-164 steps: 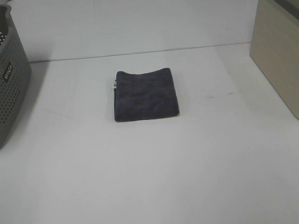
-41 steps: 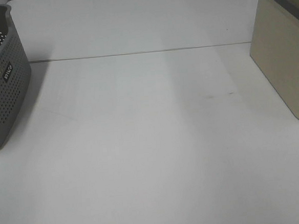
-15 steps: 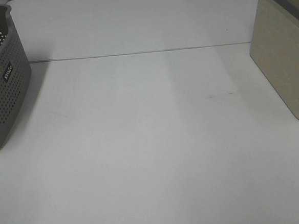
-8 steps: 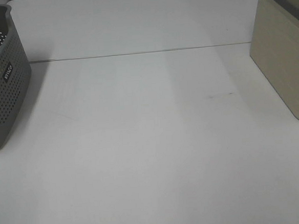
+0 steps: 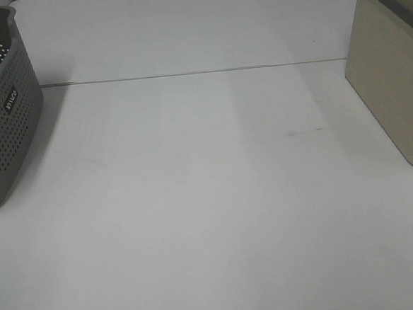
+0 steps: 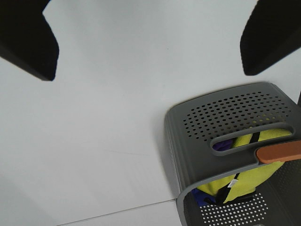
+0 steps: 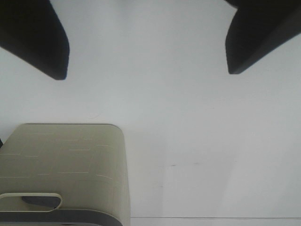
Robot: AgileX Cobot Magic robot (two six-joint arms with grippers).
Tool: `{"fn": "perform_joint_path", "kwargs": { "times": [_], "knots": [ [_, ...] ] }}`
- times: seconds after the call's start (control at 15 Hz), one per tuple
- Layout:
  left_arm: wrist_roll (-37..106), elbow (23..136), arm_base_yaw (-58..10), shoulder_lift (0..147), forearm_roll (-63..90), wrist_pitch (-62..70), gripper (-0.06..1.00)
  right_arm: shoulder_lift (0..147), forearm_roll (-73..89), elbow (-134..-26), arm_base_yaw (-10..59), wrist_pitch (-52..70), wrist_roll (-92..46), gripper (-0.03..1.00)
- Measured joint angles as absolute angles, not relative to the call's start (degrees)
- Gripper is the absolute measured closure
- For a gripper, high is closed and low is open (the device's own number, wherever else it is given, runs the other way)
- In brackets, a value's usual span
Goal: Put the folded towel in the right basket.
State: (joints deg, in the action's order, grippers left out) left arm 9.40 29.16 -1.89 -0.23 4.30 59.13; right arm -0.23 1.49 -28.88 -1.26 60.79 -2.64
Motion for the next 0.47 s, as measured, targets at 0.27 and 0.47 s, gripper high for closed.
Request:
{"fn": "perform_joint_path", "kwargs": {
  "times": [0.27, 0.47],
  "knots": [
    [9.4, 29.2, -1.9, -0.2, 4.3, 59.1, -0.04, -0.2, 1.5, -28.9, -1.3, 60.8, -2.6, 0.13],
    [9.4, 29.2, -1.9, -0.2, 4.3, 59.1, -0.04, -0.2, 1.5, -28.9, -1.3, 60.8, -2.6, 0.13]
  ]
}}
